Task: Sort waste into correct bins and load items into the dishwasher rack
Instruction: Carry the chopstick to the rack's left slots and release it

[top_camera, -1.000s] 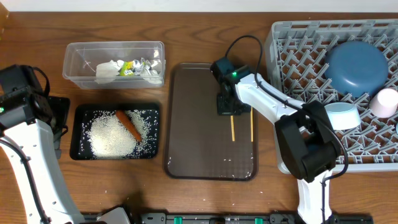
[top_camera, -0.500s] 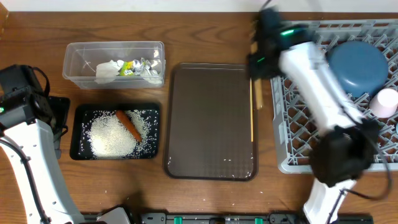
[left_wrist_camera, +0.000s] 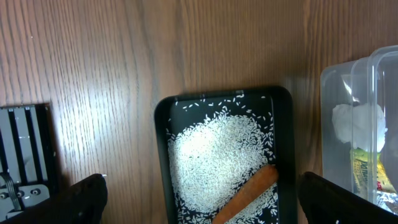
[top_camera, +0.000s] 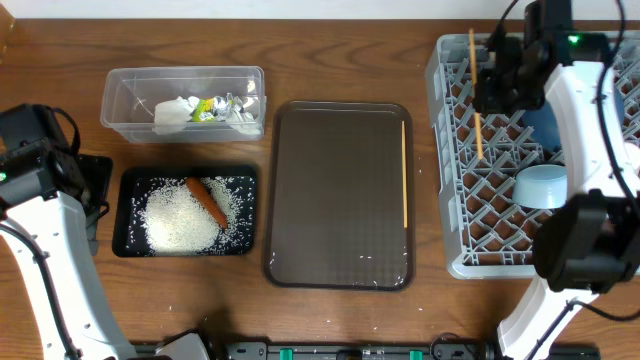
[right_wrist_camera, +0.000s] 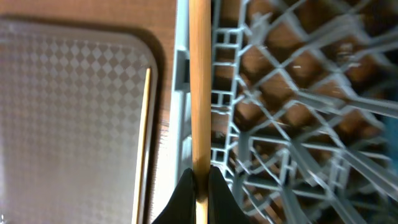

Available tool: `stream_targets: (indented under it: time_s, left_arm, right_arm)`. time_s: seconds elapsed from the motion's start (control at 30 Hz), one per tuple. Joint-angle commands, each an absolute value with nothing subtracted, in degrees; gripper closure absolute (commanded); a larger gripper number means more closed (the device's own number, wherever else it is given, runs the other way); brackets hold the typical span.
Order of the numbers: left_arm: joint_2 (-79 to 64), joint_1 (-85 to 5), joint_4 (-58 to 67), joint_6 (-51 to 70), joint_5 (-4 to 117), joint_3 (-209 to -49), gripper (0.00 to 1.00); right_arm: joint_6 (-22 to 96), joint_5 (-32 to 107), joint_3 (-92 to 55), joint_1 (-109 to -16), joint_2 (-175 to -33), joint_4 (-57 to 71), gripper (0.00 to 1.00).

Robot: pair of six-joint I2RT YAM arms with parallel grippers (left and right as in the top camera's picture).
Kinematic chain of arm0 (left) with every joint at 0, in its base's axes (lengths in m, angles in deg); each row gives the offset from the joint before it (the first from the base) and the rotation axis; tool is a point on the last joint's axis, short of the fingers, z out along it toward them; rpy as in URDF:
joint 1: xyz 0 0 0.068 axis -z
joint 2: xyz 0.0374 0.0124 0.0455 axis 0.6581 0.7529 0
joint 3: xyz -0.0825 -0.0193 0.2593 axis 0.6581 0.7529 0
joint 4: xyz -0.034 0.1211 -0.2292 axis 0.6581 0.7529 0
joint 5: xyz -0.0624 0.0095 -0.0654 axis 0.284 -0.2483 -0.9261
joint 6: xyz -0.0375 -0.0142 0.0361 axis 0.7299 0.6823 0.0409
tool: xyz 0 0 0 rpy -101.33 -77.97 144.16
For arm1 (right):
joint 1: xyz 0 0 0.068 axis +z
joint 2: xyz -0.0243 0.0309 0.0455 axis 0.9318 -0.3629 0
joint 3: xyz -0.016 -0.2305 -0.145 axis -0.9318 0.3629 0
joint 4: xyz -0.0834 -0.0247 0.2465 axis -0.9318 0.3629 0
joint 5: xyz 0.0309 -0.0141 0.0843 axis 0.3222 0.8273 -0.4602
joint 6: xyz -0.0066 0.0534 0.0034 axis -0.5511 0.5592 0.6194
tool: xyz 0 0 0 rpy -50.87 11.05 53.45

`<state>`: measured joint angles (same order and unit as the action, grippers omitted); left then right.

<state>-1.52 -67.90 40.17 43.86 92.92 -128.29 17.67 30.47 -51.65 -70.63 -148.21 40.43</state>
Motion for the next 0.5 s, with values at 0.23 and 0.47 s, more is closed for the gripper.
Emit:
stream_targets:
  time_s: [0.23,0.47]
  left_arm:
    - [-1.2,-68.1,40.4,43.4,93.2,-128.7,0.01]
    - [-1.2,-68.1,40.4,43.4,93.2,-128.7,0.01]
  right_arm:
    - [22.9,30.5,-50.6,-69.0,-151.1,39.3,0.31]
    - [24.9,24.2,-50.7,-67.6,-147.5,42.6,0.33]
